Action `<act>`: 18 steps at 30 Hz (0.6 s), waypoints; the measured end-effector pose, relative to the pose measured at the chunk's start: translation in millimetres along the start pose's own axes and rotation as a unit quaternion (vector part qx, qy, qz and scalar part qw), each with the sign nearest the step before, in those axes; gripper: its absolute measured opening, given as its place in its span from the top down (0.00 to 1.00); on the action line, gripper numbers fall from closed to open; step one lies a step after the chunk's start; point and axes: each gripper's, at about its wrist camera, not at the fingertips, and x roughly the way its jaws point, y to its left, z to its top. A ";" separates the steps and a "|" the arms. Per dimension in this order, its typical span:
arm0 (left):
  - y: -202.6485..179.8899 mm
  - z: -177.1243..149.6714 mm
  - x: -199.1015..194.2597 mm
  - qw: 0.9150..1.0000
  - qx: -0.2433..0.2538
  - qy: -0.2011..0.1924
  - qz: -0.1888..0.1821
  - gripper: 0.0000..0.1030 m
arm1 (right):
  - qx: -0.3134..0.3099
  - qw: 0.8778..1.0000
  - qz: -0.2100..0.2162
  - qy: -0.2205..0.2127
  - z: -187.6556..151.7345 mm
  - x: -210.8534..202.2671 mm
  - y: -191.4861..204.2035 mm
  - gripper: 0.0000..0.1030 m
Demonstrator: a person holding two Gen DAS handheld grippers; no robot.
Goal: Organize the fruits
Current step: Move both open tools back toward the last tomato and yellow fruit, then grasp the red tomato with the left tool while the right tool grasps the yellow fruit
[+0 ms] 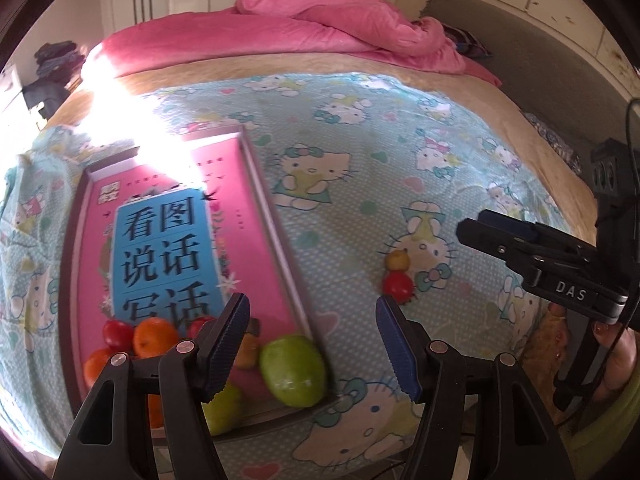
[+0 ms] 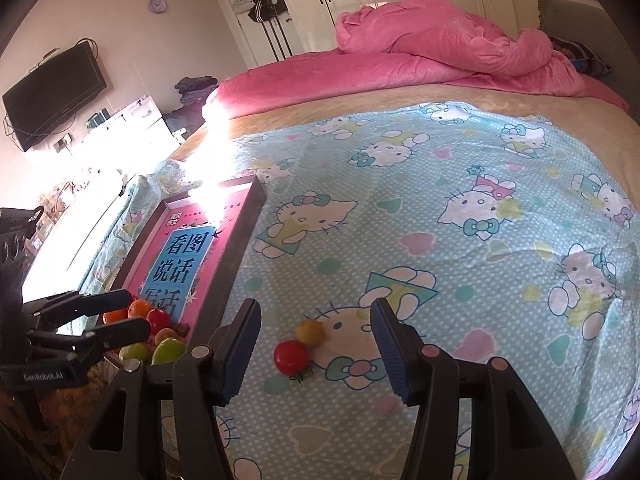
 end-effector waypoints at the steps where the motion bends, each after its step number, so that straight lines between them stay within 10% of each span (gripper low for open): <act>1: -5.0 0.3 1.9 1.000 0.006 0.001 -0.003 0.35 | 0.001 1.000 -0.001 0.002 -0.1 0.6 -1.1 0.45; 10: -52.5 4.2 42.1 0.997 0.069 0.033 -0.027 0.36 | 0.009 0.999 0.000 0.039 -4.5 15.4 -11.8 0.45; 18: -66.6 5.0 79.8 0.993 0.078 0.070 -0.053 0.57 | 0.017 0.997 0.019 0.067 -7.7 29.5 -16.9 0.47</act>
